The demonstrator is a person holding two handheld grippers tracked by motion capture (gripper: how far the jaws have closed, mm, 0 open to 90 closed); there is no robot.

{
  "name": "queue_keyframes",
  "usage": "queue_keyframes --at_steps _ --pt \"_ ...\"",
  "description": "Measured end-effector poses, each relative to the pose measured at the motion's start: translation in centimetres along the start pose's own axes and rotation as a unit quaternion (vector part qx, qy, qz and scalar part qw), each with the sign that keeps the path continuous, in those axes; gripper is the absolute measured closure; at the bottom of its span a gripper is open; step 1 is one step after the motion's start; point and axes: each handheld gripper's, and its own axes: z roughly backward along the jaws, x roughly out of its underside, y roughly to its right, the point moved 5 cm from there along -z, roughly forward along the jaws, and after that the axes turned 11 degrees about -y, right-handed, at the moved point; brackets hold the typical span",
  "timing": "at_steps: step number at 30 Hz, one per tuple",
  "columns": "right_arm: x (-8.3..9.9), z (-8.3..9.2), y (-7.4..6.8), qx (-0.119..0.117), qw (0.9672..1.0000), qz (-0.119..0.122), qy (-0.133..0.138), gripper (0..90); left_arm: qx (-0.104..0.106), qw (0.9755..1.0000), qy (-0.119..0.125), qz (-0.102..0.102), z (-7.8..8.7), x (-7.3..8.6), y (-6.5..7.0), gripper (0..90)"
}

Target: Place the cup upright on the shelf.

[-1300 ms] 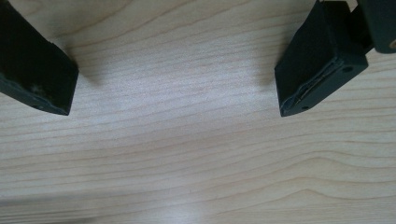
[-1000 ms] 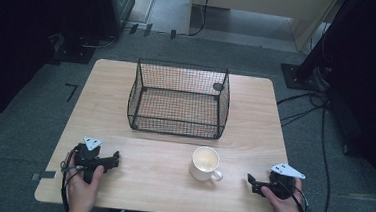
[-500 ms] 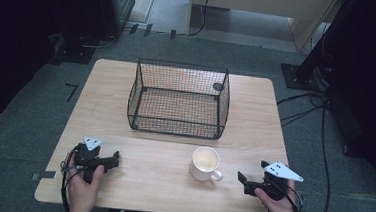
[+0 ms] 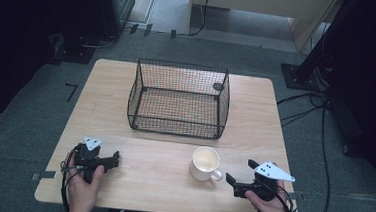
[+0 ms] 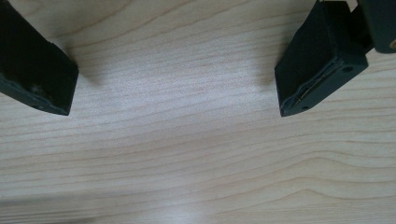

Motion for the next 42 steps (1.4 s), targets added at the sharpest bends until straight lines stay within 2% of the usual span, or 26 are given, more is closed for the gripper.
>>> queue_keyframes --at_steps 7,20,32,34,36,42 --pt "-0.4 -1.1 -1.7 -0.018 0.9998 0.011 -0.005 1.4 0.000 1.0000 0.000 0.000 0.0 0.0 0.0 0.0" --pt "-0.9 -3.2 -4.3 -0.030 0.9990 0.029 -0.014 1.4 0.000 1.0000 0.000 0.000 0.0 0.0 0.0 0.0" --pt "-0.9 -4.6 -5.0 -0.034 0.9988 0.029 -0.019 3.2 0.000 1.0000 0.000 0.000 0.0 0.0 0.0 0.0" --pt "-1.0 -5.0 -5.0 -0.023 0.9993 0.028 -0.014 6.2 0.000 1.0000 0.000 0.000 0.0 0.0 0.0 0.0" --pt "-1.1 -5.2 -5.1 -0.029 0.9993 0.022 -0.013 6.3 0.000 1.0000 0.000 0.000 0.0 0.0 0.0 0.0" --pt "-1.2 -5.9 -5.4 -0.028 0.9992 0.025 -0.015 6.9 0.000 1.0000 0.000 0.000 0.0 0.0 0.0 0.0"
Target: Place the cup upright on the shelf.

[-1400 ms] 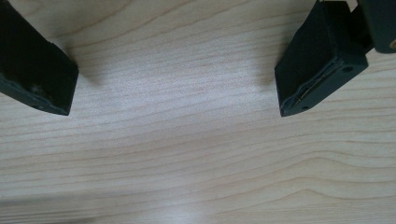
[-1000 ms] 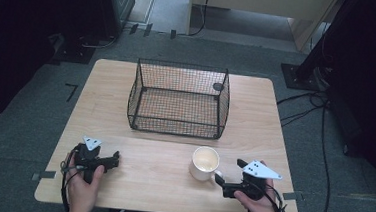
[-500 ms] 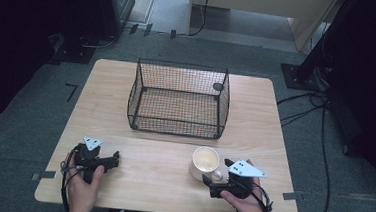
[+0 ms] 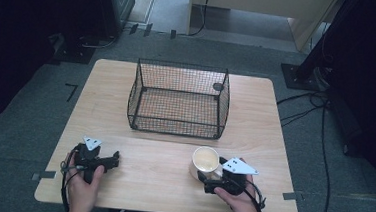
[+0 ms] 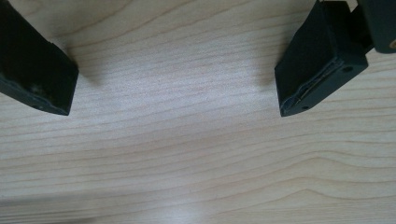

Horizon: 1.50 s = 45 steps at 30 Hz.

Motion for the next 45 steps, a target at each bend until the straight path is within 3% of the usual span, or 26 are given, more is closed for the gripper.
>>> queue_keyframes --at_steps 9,24,30,45 --pt "-0.4 -1.3 -0.1 -0.001 1.0000 0.000 0.000 6.2 0.000 1.0000 0.000 0.000 0.0 0.0 0.0 0.0" --pt "-0.9 -2.8 -0.3 0.031 0.9995 0.006 -0.002 3.0 0.000 1.0000 0.000 0.000 0.0 0.0 0.0 0.0" --pt "-1.0 -2.8 -0.6 0.053 0.9982 0.027 0.011 8.4 0.000 1.0000 0.000 0.000 0.0 0.0 0.0 0.0" --pt "-1.2 -2.4 -1.0 0.055 0.9972 0.036 0.034 9.0 0.000 1.0000 0.000 0.000 0.0 0.0 0.0 0.0"
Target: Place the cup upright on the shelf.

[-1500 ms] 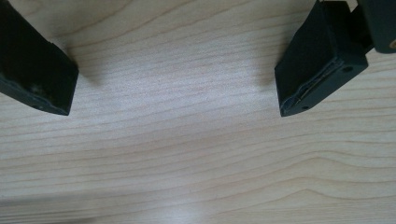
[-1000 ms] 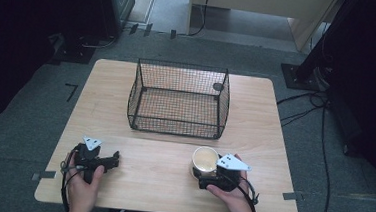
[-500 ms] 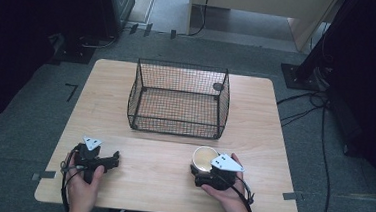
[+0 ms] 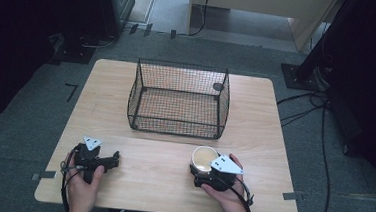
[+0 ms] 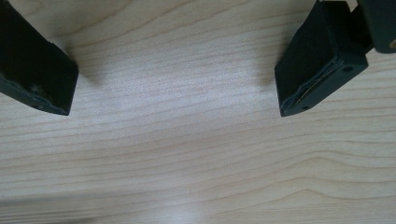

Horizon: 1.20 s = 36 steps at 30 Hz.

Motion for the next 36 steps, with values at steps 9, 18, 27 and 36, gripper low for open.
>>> queue_keyframes --at_steps 9,18,27,36 --pt "-1.0 1.1 -0.2 -0.003 0.9996 -0.003 0.026 9.0 0.000 1.0000 0.000 0.000 0.0 0.0 0.0 0.0" --pt "-3.1 2.0 -0.5 -0.006 0.9984 -0.002 0.056 9.0 0.000 1.0000 0.000 0.000 0.0 0.0 0.0 0.0" --pt "-4.9 2.1 -0.7 -0.007 0.9966 0.000 0.082 9.0 0.000 1.0000 0.000 0.000 0.0 0.0 0.0 0.0" --pt "-6.8 1.9 -0.9 -0.004 0.9946 0.007 0.104 9.0 0.001 1.0000 0.000 -0.002 0.0 0.0 0.0 0.0"
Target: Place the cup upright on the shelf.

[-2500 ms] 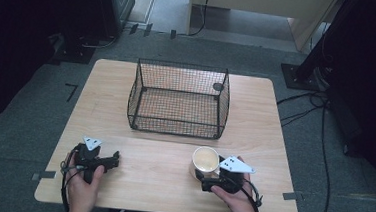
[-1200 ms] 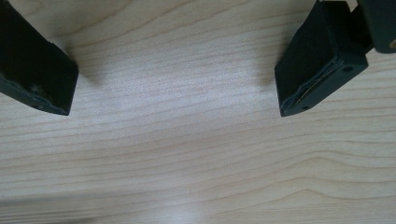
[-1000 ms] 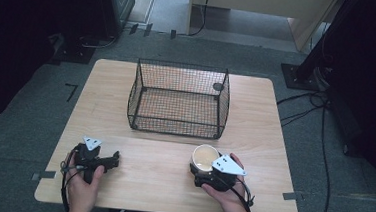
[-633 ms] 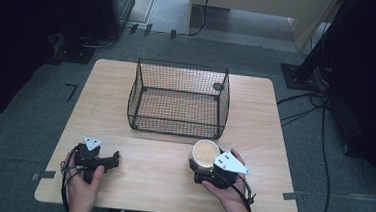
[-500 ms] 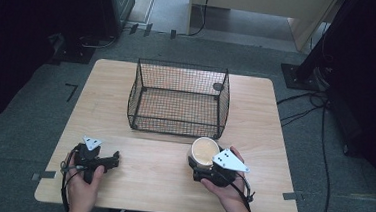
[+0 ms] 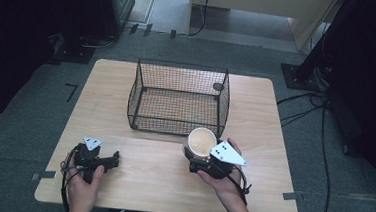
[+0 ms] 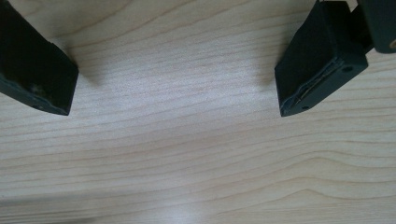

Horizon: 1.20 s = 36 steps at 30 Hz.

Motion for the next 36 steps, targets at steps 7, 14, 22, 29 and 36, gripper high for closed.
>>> queue_keyframes --at_steps 7,14,22,29,36 --pt "-1.6 -0.4 -0.2 0.001 0.9999 0.006 0.015 9.0 0.001 1.0000 0.000 -0.001 0.0 0.0 0.0 0.0" --pt "-4.0 -1.2 0.0 0.006 0.9995 0.011 0.029 9.0 0.002 1.0000 0.001 0.000 0.0 0.0 0.0 0.0" --pt "-5.8 -2.0 0.7 0.009 0.9990 0.013 0.041 9.0 0.001 1.0000 0.000 0.000 0.0 0.0 0.0 0.0" --pt "-7.6 -2.9 1.7 0.024 0.9982 0.014 0.053 9.0 0.002 1.0000 0.000 0.000 0.0 0.0 0.0 0.0" --pt "-8.7 -4.0 2.5 0.035 0.9977 0.014 0.057 9.0 0.001 1.0000 0.001 0.000 0.0 0.0 0.0 0.0"
